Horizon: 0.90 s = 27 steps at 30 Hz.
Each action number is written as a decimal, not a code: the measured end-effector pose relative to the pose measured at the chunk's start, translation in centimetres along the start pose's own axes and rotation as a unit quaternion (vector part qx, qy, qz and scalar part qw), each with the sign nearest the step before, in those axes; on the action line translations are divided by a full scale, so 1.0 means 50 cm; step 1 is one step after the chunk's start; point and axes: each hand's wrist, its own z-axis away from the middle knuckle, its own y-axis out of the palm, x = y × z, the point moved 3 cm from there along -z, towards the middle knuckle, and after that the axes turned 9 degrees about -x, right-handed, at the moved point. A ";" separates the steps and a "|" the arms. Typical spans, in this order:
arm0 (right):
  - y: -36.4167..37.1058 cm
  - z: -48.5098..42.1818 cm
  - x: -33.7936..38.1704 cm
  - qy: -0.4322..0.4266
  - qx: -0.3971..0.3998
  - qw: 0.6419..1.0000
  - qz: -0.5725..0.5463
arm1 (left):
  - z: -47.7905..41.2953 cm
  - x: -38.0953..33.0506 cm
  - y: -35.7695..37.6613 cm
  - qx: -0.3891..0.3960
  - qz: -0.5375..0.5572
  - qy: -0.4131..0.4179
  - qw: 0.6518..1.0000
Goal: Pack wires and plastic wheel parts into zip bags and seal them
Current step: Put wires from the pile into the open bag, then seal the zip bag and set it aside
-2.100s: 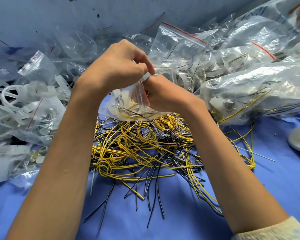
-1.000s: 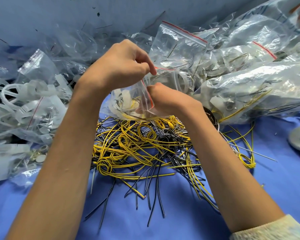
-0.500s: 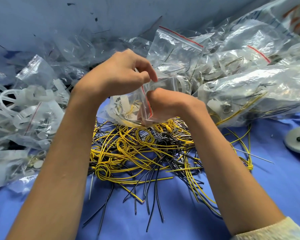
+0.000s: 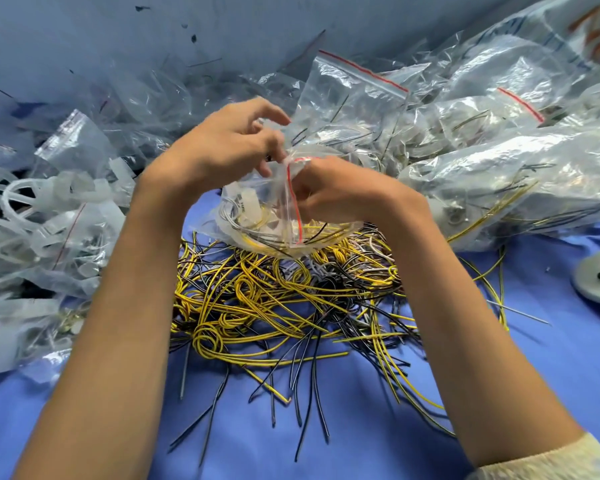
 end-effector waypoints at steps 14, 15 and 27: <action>-0.040 0.021 0.022 -0.010 -0.023 1.000 0.006 | 0.023 0.252 -0.020 -0.034 -0.354 -0.300 0.885; -0.043 0.023 0.022 -0.008 -0.023 1.000 0.006 | 0.024 0.257 -0.022 -0.035 -0.355 -0.302 0.884; -0.053 0.032 0.024 -0.001 -0.010 1.000 -0.012 | 0.020 0.273 -0.013 0.007 -0.358 -0.321 0.877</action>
